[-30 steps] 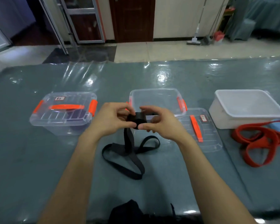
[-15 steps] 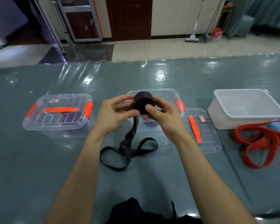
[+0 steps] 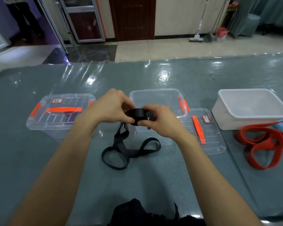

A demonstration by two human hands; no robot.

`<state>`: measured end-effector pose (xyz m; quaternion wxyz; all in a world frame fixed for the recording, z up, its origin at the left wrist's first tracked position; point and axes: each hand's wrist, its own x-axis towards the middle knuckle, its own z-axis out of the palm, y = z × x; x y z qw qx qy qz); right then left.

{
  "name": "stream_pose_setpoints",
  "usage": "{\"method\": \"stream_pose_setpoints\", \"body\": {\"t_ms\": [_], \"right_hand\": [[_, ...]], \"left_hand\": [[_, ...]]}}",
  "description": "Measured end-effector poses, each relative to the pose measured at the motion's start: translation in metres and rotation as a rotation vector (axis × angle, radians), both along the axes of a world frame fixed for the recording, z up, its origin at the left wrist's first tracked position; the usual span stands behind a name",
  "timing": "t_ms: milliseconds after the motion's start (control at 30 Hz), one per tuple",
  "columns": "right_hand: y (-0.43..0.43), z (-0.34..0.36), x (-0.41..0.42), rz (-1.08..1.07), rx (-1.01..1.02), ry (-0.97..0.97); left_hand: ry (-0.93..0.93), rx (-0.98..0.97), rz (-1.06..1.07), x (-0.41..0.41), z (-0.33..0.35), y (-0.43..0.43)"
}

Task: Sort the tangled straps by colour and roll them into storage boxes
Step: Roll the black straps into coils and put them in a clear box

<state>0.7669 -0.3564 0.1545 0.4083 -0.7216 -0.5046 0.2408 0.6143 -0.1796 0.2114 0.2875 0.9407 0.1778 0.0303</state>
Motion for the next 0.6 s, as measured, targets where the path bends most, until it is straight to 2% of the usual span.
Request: {"method": "stream_pose_setpoints", "body": {"t_ms": [67,167,233,333,400,467,600], "right_hand": [[-0.003,0.001,0.000,-0.033,0.094,0.162],[-0.010,0.009,0.005,-0.055,0.250,0.374],[-0.012,0.013,0.009,-0.053,0.325,0.488],[-0.013,0.015,0.004,-0.035,0.395,0.628],[-0.013,0.010,-0.003,-0.040,0.407,0.689],[-0.017,0.005,-0.001,-0.052,0.331,0.622],[-0.027,0.010,0.004,-0.048,0.043,0.218]], "left_hand": [[-0.087,-0.029,0.009,0.000,0.004,0.002],[-0.327,-0.371,0.064,-0.009,-0.005,0.002],[-0.465,-0.518,0.082,-0.012,-0.013,-0.005],[-0.589,-0.631,0.100,-0.009,-0.019,-0.019],[-0.599,-0.649,0.115,-0.008,-0.019,-0.021],[-0.527,-0.597,0.116,-0.011,-0.017,-0.017],[-0.183,-0.306,0.044,-0.015,-0.006,-0.013]]}}
